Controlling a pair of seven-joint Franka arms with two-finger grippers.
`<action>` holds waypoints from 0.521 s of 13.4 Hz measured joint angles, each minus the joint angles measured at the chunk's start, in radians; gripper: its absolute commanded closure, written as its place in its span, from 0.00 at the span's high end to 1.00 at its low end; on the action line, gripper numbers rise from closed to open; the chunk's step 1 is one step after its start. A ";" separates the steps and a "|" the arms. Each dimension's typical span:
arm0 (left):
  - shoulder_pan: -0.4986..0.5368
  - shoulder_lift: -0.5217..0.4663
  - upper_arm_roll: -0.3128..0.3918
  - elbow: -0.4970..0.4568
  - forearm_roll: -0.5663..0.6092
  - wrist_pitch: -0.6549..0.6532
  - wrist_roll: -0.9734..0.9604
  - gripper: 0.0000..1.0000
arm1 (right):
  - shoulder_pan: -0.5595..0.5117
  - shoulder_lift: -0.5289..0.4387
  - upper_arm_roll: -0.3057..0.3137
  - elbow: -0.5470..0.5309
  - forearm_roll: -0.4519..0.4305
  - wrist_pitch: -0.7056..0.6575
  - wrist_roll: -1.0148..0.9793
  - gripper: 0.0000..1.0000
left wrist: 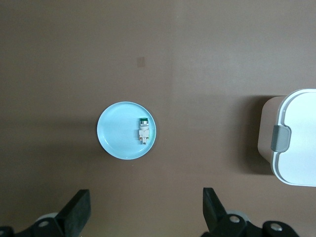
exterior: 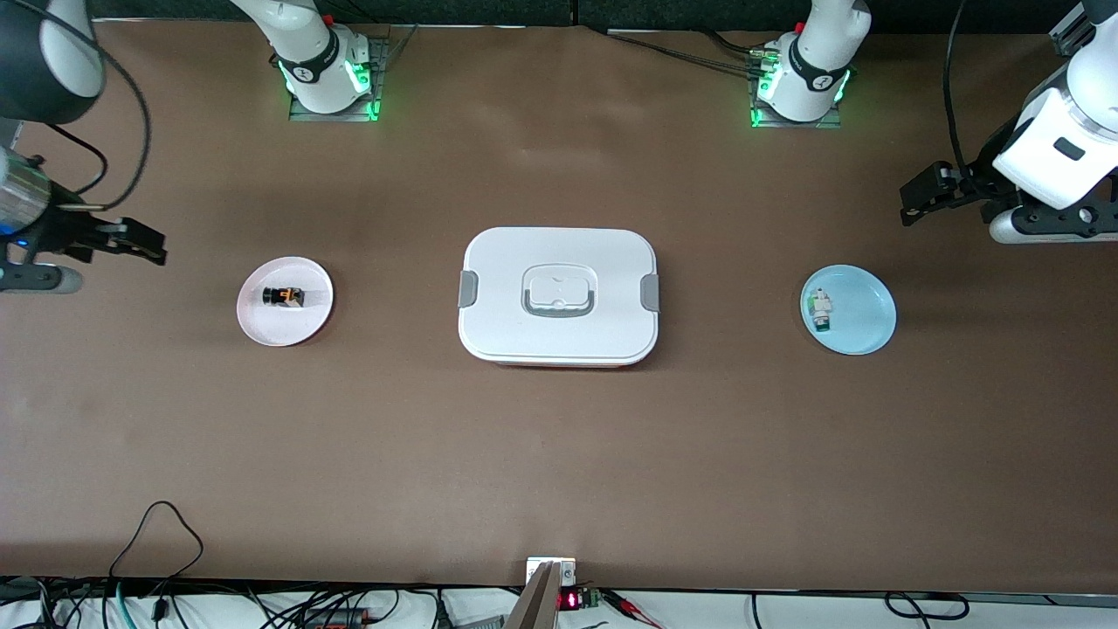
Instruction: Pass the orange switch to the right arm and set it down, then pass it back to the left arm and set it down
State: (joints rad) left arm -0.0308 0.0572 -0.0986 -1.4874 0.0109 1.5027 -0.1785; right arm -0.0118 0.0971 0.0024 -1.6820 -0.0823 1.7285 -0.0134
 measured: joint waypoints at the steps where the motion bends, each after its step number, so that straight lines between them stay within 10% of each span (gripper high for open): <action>1: 0.000 0.000 0.000 0.000 0.000 0.000 0.000 1.00 | 0.006 0.000 0.001 0.000 0.000 0.000 0.000 1.00; 7: 0.000 0.000 0.000 0.000 0.000 0.000 0.000 1.00 | 0.001 0.000 -0.007 -0.001 -0.003 0.014 -0.001 1.00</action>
State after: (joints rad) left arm -0.0309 0.0575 -0.0988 -1.4874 0.0109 1.5027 -0.1785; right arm -0.0108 0.0974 -0.0047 -1.6826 -0.0848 1.7427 -0.0141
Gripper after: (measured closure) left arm 0.000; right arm 0.000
